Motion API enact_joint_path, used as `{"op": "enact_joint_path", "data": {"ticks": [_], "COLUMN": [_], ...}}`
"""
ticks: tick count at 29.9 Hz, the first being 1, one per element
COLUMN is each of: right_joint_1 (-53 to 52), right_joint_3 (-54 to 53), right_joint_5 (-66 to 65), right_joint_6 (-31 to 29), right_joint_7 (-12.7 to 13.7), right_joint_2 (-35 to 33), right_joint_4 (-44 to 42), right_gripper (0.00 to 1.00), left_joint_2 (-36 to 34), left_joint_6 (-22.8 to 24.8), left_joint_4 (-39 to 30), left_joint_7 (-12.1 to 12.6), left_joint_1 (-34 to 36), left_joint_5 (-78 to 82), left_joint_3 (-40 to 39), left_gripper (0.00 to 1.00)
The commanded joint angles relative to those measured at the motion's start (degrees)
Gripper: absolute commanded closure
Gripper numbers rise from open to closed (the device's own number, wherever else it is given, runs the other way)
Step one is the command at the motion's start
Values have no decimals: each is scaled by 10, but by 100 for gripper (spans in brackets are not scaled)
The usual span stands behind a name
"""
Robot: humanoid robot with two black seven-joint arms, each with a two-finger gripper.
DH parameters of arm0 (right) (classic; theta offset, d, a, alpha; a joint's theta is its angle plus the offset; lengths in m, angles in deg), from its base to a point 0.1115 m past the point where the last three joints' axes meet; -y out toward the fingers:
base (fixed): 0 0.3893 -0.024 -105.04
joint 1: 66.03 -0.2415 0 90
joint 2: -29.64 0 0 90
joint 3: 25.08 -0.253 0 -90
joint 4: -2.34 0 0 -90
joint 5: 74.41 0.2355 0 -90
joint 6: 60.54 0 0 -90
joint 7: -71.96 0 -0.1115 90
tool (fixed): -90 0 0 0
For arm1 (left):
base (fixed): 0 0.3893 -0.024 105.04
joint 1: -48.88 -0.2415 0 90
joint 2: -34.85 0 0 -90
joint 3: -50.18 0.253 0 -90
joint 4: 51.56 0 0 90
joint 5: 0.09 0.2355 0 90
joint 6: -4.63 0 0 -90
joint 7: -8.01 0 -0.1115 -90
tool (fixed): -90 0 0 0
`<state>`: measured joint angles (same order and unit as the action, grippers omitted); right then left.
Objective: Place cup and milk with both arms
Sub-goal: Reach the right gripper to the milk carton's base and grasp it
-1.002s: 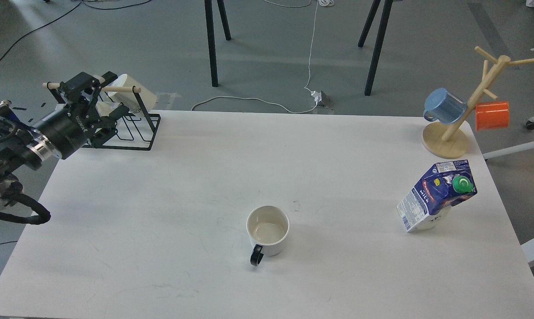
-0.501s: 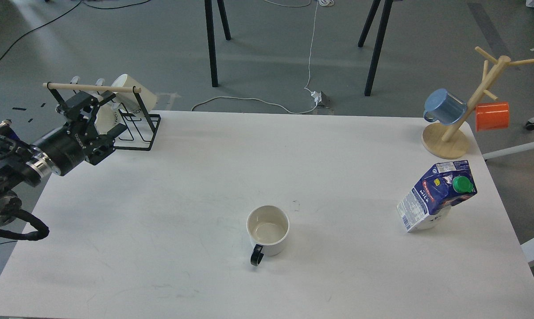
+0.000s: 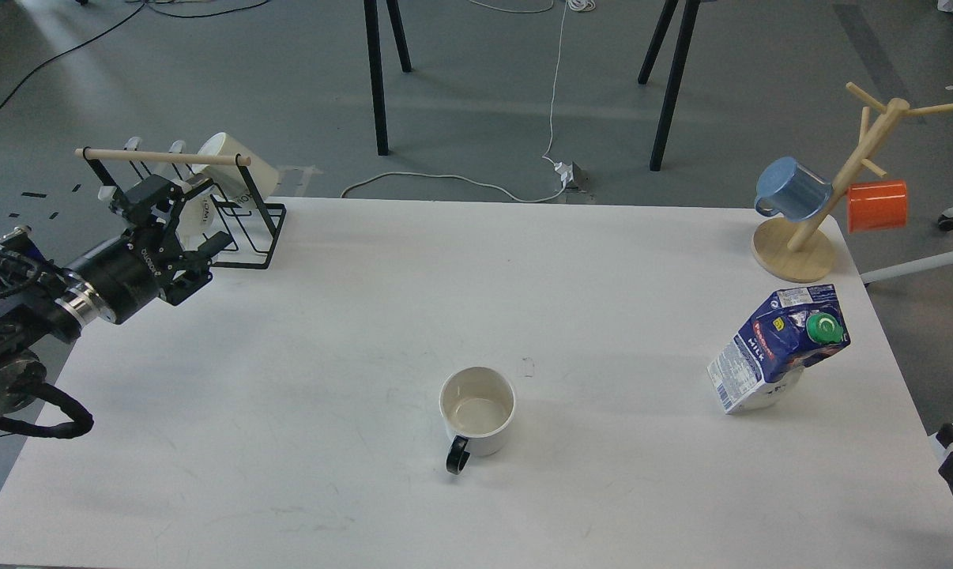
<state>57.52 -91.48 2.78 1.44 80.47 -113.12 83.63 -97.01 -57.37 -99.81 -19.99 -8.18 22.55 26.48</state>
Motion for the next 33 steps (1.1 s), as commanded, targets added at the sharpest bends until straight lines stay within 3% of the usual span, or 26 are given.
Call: {"op": "enact_joint_path", "data": {"ticks": [1, 5, 8, 16, 33], "right_joint_1": [-16, -56, -84, -135, -183], "right_joint_3": [36, 79, 104, 109, 109], "right_joint_5": [-33, -92, -103, -149, -182], "right_joint_6": [0, 0, 0, 21, 98], "right_joint_7": [-19, -63, -79, -98, -101], "right_joint_2": [19, 20, 20, 24, 67], "right_joint_4": [10, 18, 32, 46, 43], "right_gripper": [1, 1, 1, 1, 1], "left_joint_2": [0, 1, 1, 1, 2], "left_joint_6": [0, 0, 0, 0, 0], "left_joint_4": [0, 1, 1, 3, 18], "left_joint_7": [0, 0, 0, 0, 0], "left_joint_1": [-5, -6, -9, -17, -32], "left_joint_5": [2, 2, 3, 3, 3], "left_joint_3": [1, 1, 1, 2, 2], "left_gripper": [8, 8, 8, 7, 6]}}
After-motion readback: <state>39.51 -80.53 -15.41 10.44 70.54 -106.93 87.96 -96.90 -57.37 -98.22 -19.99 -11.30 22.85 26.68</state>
